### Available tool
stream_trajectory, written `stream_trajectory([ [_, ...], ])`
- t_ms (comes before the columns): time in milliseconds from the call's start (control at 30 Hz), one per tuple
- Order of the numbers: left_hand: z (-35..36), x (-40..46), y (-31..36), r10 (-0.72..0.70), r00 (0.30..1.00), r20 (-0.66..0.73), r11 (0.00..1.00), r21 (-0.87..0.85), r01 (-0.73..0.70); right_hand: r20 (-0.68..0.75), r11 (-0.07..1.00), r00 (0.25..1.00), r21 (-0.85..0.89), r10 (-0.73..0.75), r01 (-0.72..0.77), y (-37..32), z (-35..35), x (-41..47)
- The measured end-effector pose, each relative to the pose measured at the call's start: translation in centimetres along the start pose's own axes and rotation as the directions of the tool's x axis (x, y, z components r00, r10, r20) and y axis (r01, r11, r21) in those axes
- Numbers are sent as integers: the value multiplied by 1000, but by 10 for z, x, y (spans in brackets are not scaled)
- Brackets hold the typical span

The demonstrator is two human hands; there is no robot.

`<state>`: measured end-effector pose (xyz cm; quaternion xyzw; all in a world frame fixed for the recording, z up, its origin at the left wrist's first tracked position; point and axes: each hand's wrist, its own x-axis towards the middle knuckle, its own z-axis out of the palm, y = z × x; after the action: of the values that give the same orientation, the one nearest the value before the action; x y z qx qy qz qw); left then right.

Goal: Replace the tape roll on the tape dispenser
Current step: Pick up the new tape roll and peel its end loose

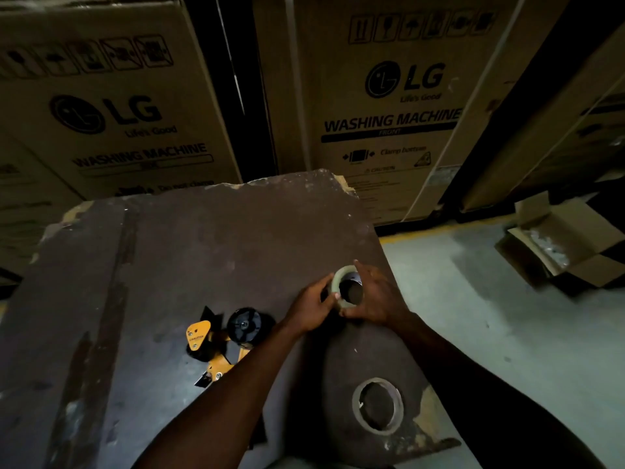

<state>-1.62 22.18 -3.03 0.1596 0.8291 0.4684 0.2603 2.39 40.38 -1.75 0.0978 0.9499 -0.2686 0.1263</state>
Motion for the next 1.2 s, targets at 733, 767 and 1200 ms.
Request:
stream_trajectory([
  [733, -93, -134, 33, 179, 977, -116, 947, -247, -203, -30, 512, 997, 859, 77, -13, -122, 4, -103],
  [767, -94, -139, 33, 193, 974, -122, 944, -247, -218, -9, 468, 997, 883, 75, -27, -128, 3, -106],
  [1200, -99, -178, 39, 131, 963, -236, 838, -493, -235, 254, 375, 967, 897, -2, -234, -184, -15, -124],
])
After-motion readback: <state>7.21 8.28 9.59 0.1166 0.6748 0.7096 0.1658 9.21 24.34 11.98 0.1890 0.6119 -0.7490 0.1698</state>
